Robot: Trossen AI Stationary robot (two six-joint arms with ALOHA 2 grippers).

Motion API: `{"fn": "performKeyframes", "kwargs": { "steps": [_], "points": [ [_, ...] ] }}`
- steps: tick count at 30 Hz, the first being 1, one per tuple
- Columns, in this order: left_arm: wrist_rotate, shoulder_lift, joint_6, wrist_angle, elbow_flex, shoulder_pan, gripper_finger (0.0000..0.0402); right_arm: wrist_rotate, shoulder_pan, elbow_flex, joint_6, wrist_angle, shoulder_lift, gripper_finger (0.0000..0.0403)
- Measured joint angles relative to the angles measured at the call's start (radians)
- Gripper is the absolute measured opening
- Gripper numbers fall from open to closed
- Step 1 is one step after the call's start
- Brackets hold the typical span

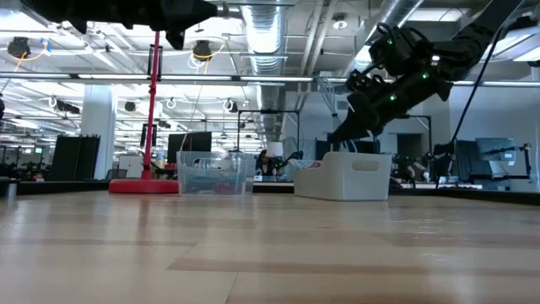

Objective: Pick & Place USB Port
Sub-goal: Put the light blue USB cable into the gray bin, then put the black patterned USB cable into the transparent bin

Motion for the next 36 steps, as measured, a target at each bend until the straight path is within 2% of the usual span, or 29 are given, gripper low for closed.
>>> {"fn": "performKeyframes", "kwargs": {
  "steps": [13,19,25,31,36],
  "points": [
    [0.0,-0.022,-0.003,-0.002,-0.027,0.0,0.0011,0.004,-0.011,0.0,0.0,-0.008,0.0,0.0066],
    [0.0,-0.022,-0.003,-0.002,-0.027,0.0,0.0012,0.08,-0.046,0.0,-0.049,-0.005,-0.015,0.0082],
    [0.0,-0.022,-0.003,-0.002,-0.027,0.0,0.0012,0.071,-0.086,0.002,-0.05,0.004,-0.088,0.0102],
    [0.0,-0.022,-0.004,-0.008,-0.027,0.0,0.0012,0.046,-0.04,0.006,-0.043,-0.026,-0.195,0.0126],
    [0.0,-0.022,-0.097,-0.174,-0.026,0.0,0.0012,0.045,0.033,0.006,-0.044,-0.092,-0.304,0.0143]
  ]
}}
